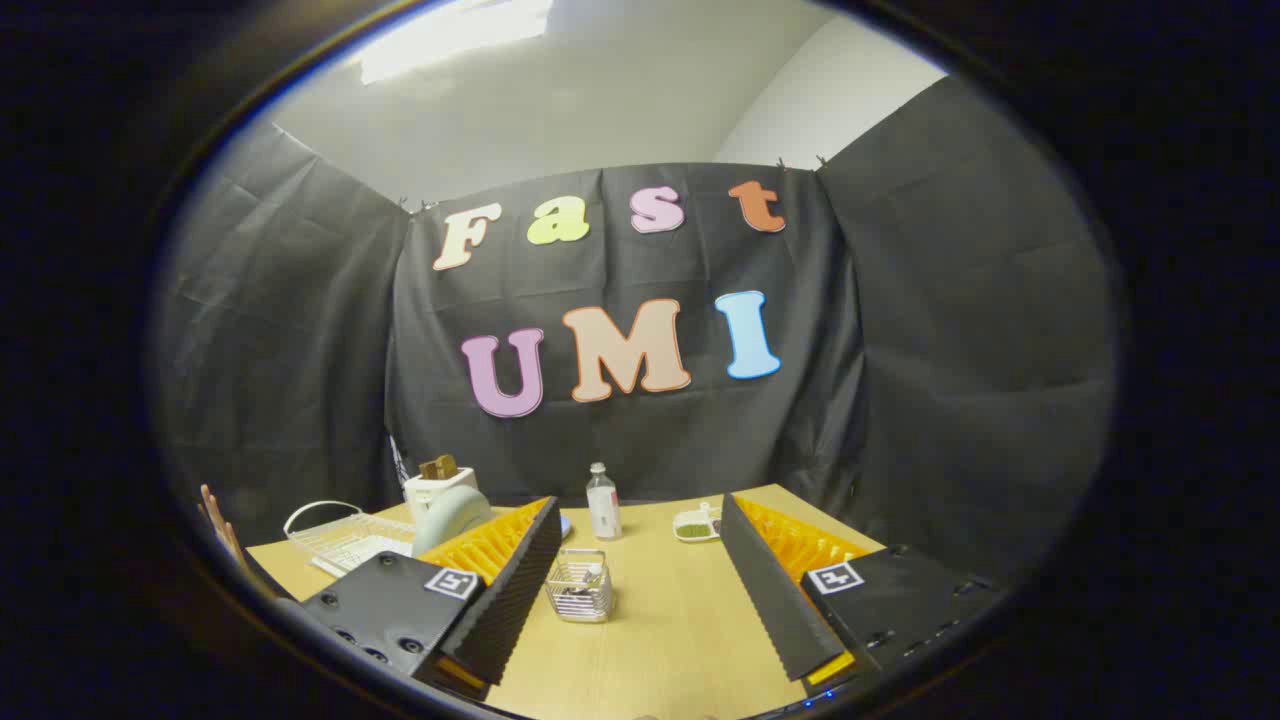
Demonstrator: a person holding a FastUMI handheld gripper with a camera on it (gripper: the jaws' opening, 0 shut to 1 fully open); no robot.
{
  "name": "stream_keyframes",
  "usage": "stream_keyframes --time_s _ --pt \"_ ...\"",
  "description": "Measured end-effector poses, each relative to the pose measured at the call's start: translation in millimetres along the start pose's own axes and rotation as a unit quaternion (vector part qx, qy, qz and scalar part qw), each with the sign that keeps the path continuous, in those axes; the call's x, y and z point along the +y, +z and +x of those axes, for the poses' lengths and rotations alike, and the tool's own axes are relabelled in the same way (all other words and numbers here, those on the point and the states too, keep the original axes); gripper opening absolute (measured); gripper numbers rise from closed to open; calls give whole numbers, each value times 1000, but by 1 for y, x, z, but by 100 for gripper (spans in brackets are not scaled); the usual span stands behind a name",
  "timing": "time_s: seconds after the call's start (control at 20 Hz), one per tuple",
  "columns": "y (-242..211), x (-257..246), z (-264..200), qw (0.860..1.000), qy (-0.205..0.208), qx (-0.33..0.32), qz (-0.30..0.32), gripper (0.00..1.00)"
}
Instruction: Take the plate from the dish rack, then take the spoon from the basket and place it into the plate.
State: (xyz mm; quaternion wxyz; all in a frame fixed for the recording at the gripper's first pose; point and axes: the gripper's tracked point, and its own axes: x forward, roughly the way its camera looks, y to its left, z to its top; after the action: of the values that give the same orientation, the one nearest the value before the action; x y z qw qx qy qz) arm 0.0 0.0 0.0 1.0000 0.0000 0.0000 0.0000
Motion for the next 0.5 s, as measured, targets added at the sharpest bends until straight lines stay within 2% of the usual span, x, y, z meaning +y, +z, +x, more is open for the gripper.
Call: stream_keyframes --time_s 0.5 --pt "6 2 -6 1000 0 -6 -6 100"
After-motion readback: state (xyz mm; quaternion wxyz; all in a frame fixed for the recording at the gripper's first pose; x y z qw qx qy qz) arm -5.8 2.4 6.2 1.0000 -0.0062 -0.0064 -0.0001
